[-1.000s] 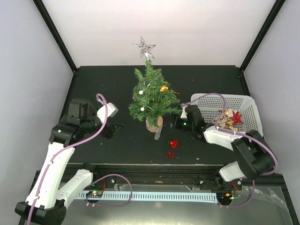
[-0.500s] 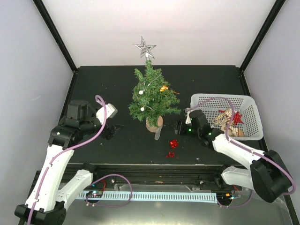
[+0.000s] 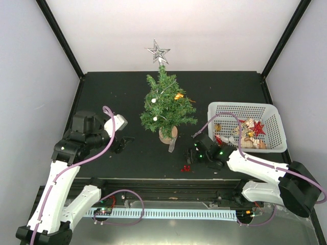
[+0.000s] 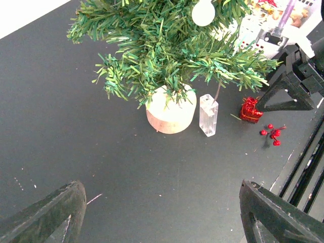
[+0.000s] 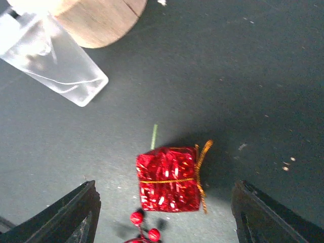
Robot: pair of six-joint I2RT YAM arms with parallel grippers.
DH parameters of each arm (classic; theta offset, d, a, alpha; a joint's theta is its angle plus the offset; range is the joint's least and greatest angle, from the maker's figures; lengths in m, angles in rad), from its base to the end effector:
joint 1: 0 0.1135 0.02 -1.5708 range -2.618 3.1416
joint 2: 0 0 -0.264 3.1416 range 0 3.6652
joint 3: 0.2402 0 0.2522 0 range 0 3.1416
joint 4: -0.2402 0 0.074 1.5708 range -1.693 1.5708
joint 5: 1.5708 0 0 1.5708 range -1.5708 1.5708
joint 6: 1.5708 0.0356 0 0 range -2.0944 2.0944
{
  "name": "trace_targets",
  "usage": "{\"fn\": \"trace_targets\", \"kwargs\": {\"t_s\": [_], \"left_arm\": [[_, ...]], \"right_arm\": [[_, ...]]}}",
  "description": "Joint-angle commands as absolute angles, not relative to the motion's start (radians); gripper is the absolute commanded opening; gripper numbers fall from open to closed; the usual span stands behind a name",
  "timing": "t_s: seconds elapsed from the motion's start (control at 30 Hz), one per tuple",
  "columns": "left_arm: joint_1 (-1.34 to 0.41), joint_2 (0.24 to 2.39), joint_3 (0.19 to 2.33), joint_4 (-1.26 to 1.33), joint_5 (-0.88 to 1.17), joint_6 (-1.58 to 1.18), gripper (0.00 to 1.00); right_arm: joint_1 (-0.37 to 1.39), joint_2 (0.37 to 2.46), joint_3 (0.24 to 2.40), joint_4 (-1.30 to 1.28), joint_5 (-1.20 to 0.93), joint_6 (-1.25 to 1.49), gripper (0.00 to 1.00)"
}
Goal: Decorate the small christmas tree
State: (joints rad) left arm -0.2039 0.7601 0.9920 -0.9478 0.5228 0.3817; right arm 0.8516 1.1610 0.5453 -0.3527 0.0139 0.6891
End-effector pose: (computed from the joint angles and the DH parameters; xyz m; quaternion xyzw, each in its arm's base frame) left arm 0.1260 -0.0442 0.3413 0.3563 0.8108 -0.1987 0.4198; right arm 0.1397 0.1588 0.1728 -0.0754 0.9520 0.2018 0.2175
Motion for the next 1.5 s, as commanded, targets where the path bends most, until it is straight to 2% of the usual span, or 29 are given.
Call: {"fn": "trace_targets", "kwargs": {"t_s": [0.0,0.43,0.63,0.8,0.97,1.03,1.2,1.47], "left_arm": [[-0.198,0.746,0.994,-0.936,0.523,0.373,0.83],[-0.198,0.726,0.985,-0.946,0.529,0.377,0.83],[-0.198,0.727,0.988,-0.946,0.533,0.377,0.84],[-0.199,0.724,0.985,-0.946,0.536,0.377,0.83],[-0.196,0.719,0.978,-0.943,0.535,0.377,0.84],[-0.196,0.717,0.973,-0.941,0.533,0.377,0.83],[-0.196,0.716,0.973,-0.938,0.534,0.377,0.83],[-0.195,0.713,0.964,-0.930,0.541,0.377,0.84]], "right_arm": [[0.865,1.152,0.569,-0.427,0.081,0.694,0.72],[0.890,1.217,0.567,-0.364,0.049,0.689,0.60],[0.896,1.232,0.560,-0.339,0.035,0.690,0.51],[0.901,1.256,0.556,-0.321,0.026,0.690,0.49],[0.908,1.263,0.557,-0.313,0.021,0.693,0.39],[0.907,1.256,0.558,-0.319,0.028,0.695,0.35],[0.907,1.223,0.577,-0.370,0.052,0.691,0.33],[0.908,1.031,0.701,-0.579,0.108,0.656,0.32]]}}
